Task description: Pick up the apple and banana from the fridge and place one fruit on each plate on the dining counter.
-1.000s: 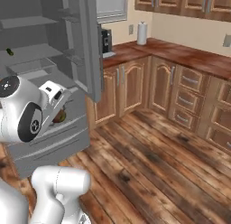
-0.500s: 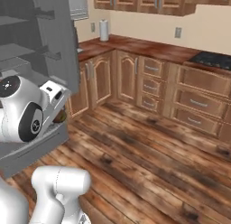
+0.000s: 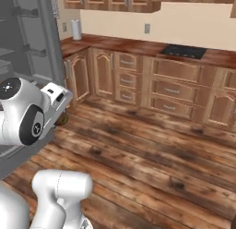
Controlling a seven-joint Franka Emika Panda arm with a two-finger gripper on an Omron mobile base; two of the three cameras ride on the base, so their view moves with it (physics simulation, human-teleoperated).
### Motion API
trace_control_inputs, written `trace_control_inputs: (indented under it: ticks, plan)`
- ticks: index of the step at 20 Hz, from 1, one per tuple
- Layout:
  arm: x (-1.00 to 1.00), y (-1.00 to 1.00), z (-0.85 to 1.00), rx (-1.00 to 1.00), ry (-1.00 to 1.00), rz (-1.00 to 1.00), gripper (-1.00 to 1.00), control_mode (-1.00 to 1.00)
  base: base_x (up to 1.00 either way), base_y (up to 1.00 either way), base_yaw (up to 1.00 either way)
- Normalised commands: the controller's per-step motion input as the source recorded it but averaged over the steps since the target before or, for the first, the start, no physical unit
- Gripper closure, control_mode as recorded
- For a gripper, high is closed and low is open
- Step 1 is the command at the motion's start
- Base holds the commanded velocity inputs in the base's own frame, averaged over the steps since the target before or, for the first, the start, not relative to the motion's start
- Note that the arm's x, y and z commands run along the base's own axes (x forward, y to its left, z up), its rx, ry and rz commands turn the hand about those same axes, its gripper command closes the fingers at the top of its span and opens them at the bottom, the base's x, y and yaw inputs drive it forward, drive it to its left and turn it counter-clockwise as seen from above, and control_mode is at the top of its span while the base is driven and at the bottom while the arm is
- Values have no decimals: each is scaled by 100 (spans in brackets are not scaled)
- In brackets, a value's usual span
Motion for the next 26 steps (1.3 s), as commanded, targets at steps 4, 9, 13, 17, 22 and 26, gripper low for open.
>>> trace_control_inputs:
  ticks: [4, 9, 13, 17, 22, 26]
  plan:
    - [0, 0, 0, 0, 0, 0, 100, 100, -76, 0, -37]
    - [0, 0, 0, 0, 0, 0, 100, 100, -65, -10, -30]
    - [0, 0, 0, 0, 0, 0, 100, 100, -41, -49, -15]
    - [0, 0, 0, 0, 0, 0, 100, 100, -29, -69, -7]
    - [0, 0, 0, 0, 0, 0, 100, 100, -42, -76, -5]
    - [0, 0, 0, 0, 0, 0, 100, 100, -66, -63, -6]
